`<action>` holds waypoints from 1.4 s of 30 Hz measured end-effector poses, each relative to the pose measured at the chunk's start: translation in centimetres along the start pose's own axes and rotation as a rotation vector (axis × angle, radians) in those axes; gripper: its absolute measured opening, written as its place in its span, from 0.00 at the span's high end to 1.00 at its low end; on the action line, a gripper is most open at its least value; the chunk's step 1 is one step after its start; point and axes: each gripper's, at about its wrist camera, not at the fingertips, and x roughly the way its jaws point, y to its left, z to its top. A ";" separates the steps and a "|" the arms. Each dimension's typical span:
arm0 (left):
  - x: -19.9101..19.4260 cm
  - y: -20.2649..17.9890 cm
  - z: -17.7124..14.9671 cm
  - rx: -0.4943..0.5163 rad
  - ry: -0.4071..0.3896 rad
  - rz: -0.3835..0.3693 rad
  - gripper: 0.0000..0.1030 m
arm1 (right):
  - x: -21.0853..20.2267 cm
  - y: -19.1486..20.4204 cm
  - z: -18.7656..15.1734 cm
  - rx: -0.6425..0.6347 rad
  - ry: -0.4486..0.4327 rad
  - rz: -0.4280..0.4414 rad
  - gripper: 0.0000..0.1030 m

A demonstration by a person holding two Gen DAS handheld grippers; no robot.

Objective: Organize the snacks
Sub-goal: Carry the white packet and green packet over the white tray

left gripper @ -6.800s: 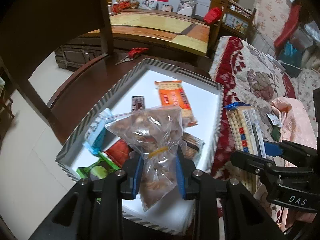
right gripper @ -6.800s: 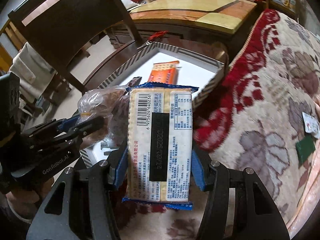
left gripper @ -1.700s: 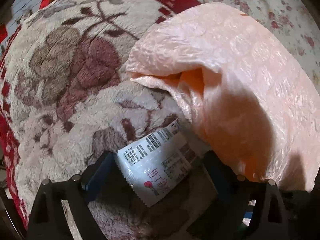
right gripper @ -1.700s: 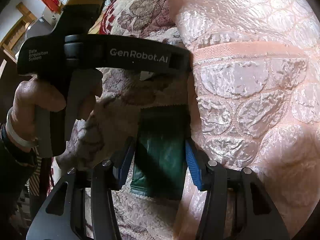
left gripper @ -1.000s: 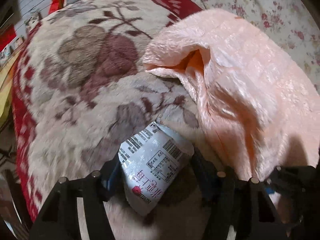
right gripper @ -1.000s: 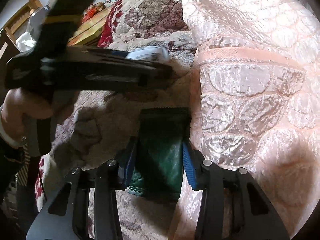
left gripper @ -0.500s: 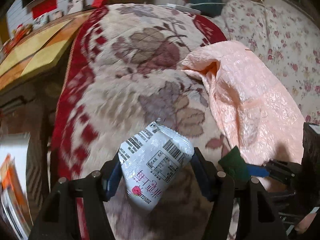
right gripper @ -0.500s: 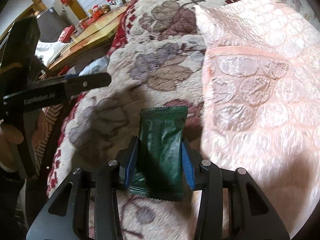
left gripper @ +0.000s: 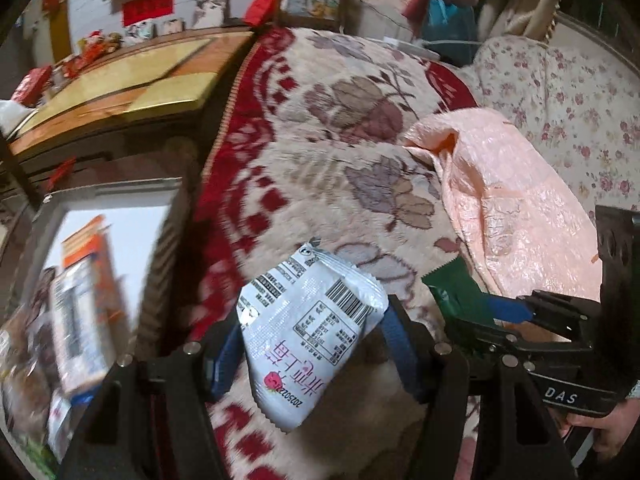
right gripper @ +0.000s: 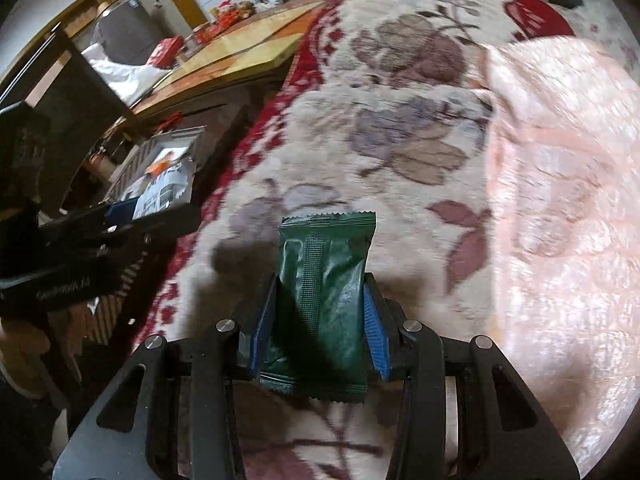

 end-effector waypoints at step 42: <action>-9.2 18.1 -8.9 -0.408 -0.086 0.298 0.35 | 11.4 26.1 6.3 -0.453 0.147 0.140 0.61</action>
